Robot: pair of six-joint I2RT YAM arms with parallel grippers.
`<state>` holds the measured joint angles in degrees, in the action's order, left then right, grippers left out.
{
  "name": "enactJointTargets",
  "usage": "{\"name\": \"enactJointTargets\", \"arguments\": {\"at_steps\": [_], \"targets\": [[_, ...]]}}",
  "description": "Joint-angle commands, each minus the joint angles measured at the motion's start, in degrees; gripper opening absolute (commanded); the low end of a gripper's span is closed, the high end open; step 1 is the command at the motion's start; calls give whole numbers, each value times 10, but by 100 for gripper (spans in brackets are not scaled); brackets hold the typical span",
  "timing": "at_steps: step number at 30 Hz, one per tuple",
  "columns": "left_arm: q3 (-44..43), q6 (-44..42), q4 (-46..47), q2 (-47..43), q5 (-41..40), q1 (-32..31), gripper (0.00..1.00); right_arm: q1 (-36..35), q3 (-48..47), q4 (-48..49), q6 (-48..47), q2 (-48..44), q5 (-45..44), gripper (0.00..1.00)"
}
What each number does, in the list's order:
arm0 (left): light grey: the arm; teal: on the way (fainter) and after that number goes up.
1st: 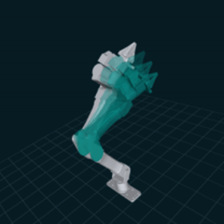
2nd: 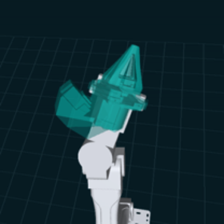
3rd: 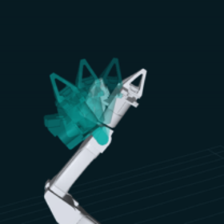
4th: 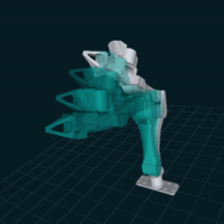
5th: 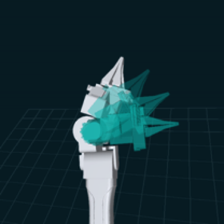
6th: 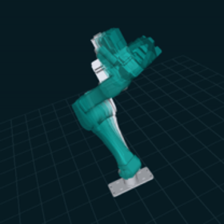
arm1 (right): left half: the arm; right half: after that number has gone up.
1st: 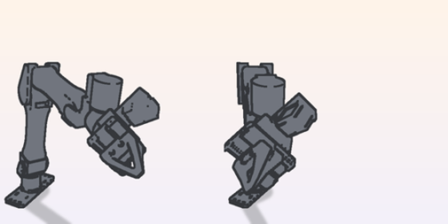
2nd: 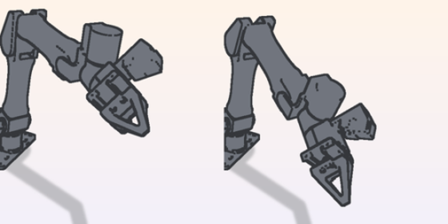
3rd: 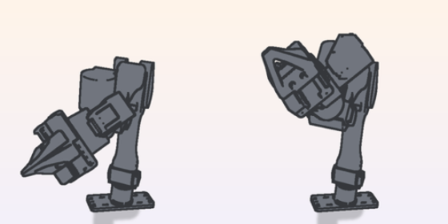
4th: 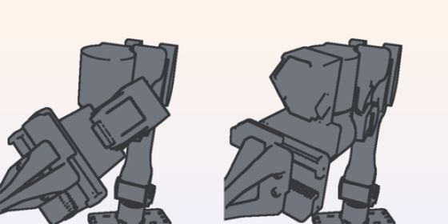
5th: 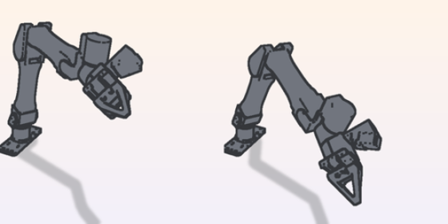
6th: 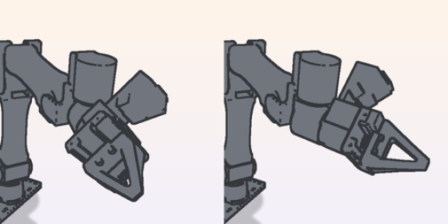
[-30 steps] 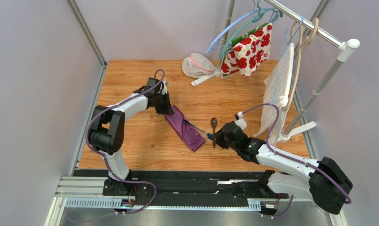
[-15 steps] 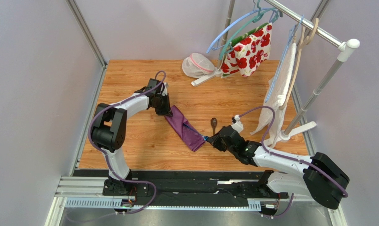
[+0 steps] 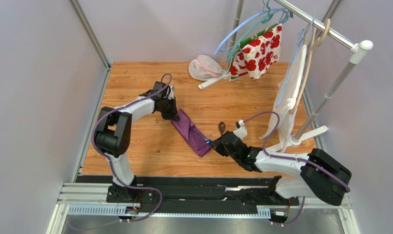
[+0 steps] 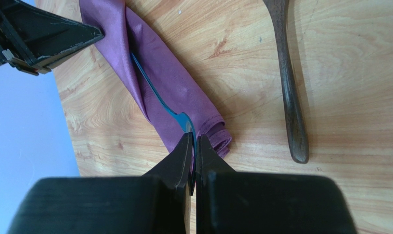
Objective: Fold the napkin into a case and place the utensils inside
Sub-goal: Insert the fork into the folded napkin.
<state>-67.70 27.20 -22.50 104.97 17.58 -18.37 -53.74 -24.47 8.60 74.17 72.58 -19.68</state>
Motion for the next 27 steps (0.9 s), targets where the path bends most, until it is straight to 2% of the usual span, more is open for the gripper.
{"name": "enactJointTargets", "arguments": {"at_steps": [1, 14, 27], "targets": [[-3, 13, 5, 7, 20, 2, 3, -7, -6, 70, 21, 15, -55, 0], [5, 26, 11, 16, 38, 1, 3, -13, 9, 179, 44, 82, -89, 0], [13, 30, 14, 15, 43, 1, 2, -29, -19, 212, 61, 148, -101, 0]]}}
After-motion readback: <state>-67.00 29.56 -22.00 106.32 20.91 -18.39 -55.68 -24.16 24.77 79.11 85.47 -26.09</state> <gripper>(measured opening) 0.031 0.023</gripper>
